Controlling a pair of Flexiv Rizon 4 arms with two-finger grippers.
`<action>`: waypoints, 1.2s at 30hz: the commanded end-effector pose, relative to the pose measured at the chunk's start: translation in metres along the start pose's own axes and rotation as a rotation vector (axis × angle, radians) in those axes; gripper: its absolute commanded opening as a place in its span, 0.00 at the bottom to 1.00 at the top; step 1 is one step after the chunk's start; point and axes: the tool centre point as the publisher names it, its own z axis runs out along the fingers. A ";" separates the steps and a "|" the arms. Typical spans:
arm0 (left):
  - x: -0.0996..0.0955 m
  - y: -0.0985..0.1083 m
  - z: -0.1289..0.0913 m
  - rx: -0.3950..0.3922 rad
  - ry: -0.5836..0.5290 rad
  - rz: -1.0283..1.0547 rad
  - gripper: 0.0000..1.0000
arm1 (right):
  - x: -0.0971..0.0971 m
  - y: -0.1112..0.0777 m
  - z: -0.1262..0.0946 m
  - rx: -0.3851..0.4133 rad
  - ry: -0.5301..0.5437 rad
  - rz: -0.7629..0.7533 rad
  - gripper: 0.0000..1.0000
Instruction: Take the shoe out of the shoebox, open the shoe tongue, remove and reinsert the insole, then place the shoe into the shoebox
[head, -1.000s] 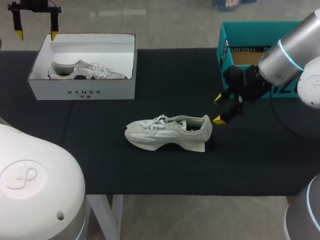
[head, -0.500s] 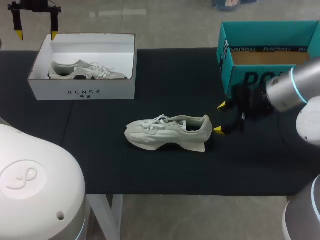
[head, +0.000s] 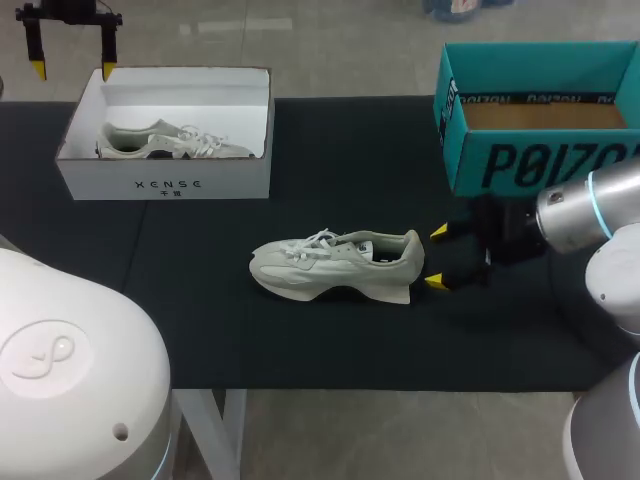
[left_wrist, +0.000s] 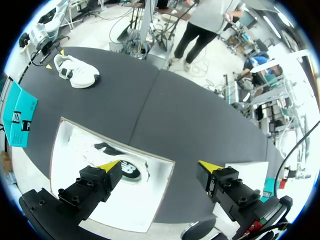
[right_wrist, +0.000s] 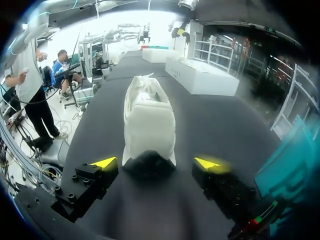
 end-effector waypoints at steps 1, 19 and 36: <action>0.001 0.000 0.000 -0.003 0.000 0.000 1.00 | -0.010 -0.003 0.025 -0.030 0.007 0.007 1.00; 0.001 0.000 0.000 -0.003 0.000 0.000 1.00 | 0.004 0.013 0.061 -0.083 0.093 0.009 1.00; 0.001 0.000 0.000 -0.003 0.000 0.000 1.00 | -0.013 0.010 0.075 -0.056 0.113 -0.013 0.45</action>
